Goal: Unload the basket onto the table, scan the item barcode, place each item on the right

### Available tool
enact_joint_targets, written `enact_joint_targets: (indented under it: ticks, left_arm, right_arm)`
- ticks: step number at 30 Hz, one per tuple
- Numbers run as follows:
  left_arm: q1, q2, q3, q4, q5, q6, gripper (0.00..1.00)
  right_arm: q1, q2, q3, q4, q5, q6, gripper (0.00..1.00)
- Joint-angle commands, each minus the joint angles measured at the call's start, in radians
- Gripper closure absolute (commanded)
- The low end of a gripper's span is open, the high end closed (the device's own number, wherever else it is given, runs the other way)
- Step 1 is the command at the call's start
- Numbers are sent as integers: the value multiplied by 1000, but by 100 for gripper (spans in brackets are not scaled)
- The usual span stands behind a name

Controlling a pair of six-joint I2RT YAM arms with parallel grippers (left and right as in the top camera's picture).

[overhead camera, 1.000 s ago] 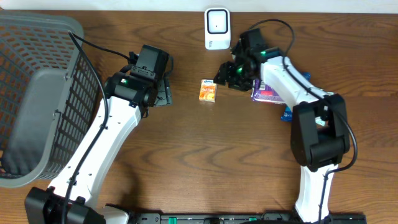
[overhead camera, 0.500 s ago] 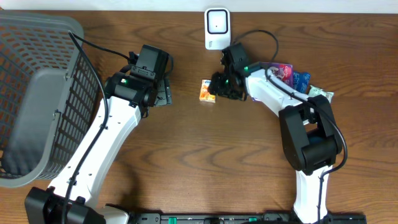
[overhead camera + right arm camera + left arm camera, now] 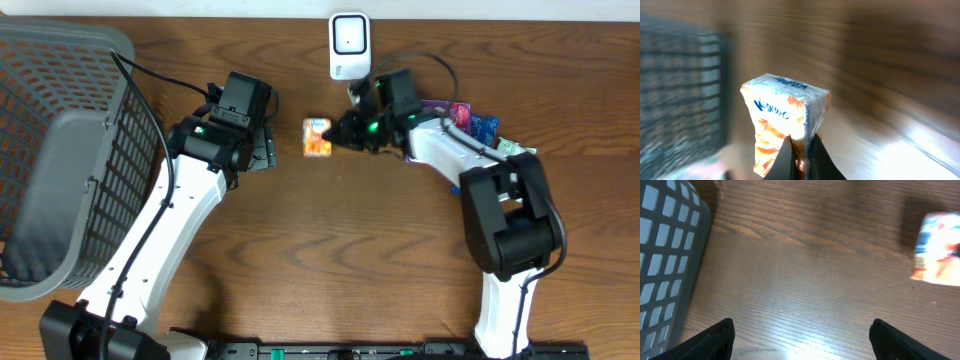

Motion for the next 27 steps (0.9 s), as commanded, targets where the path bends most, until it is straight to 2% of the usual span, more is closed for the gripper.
enact_joint_targets:
  ticks: [1, 7, 15, 22, 27]
  left_arm:
    - [2, 6, 7, -3, -19, -9, 14]
    - [2, 6, 7, -3, -19, -9, 14]
    - [2, 6, 7, -3, -20, -9, 14]
    - [2, 6, 7, -3, -19, -9, 14]
    - [2, 6, 7, -3, -20, -9, 14]
  right_arm:
    - [-40, 2, 1, 59, -392, -19, 99]
    - [-59, 2, 1, 83, -466, -20, 99]
    - [-56, 2, 1, 87, -386, -5, 99]
    - [-56, -5, 3, 157, -168, 143, 99]
    - [-53, -30, 6, 60, 164, 160, 99]
